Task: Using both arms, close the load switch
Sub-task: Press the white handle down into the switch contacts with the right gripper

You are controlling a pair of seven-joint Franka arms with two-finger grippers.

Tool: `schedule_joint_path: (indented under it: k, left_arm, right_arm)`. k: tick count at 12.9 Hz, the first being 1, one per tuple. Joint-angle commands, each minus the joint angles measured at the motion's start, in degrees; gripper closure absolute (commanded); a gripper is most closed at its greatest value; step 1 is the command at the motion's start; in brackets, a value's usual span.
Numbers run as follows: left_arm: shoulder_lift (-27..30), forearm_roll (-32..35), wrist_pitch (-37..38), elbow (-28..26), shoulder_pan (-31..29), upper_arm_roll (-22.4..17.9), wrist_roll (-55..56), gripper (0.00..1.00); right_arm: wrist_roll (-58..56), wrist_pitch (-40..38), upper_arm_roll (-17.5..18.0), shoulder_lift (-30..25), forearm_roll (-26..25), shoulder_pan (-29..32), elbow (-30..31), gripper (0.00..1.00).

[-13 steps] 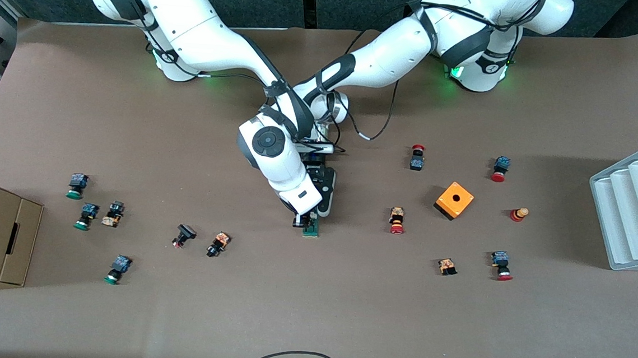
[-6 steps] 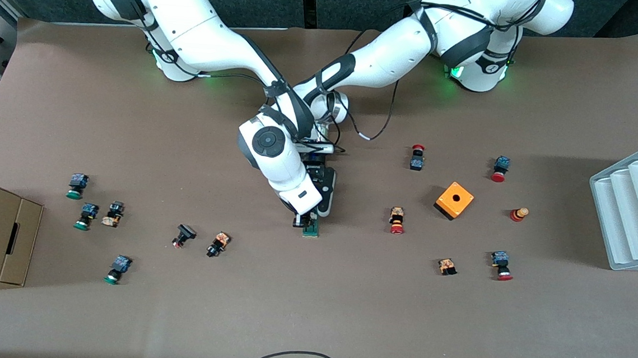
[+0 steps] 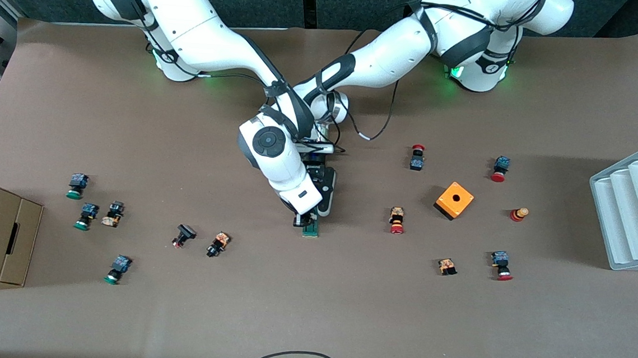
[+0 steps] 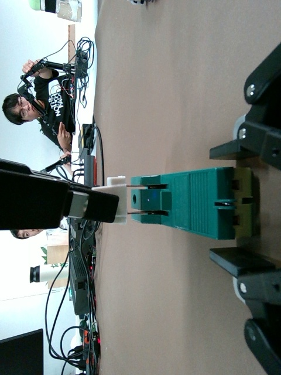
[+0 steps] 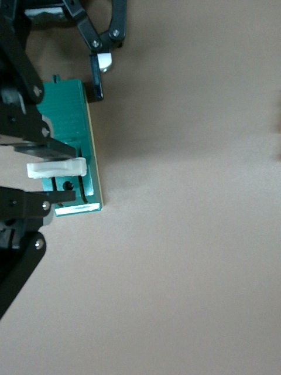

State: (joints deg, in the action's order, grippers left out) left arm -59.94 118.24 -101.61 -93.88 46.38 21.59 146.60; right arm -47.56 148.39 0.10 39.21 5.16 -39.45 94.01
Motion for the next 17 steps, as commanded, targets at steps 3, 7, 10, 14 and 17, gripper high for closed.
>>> schedule_joint_path:
  k: [3,7,10,14,17]
  left_arm:
    - [-1.6,0.5,0.6,1.4,1.0,-0.8,0.9,0.32]
    - [-1.6,0.5,0.6,1.4,1.0,-0.8,0.9,0.32]
    - [-1.6,0.5,0.6,1.4,0.9,-0.8,0.8,0.32]
    - [-1.6,0.5,0.6,1.4,0.9,-0.7,0.8,0.32]
    - [-1.6,0.4,0.6,1.4,1.0,-0.8,0.8,0.32]
  right_arm:
    - [0.1,6.9,-0.2,4.7,-0.6,0.0,-3.0,0.75]
    - [0.2,8.4,-0.2,5.7,-0.5,0.1,-4.0,0.75]
    - [0.2,8.4,-0.2,5.9,-0.5,0.1,-4.1,0.75]
    - [0.1,8.5,-0.3,5.7,-0.6,0.2,-4.2,0.75]
    - [0.0,8.3,-0.3,5.3,-0.6,0.8,-4.2,0.75]
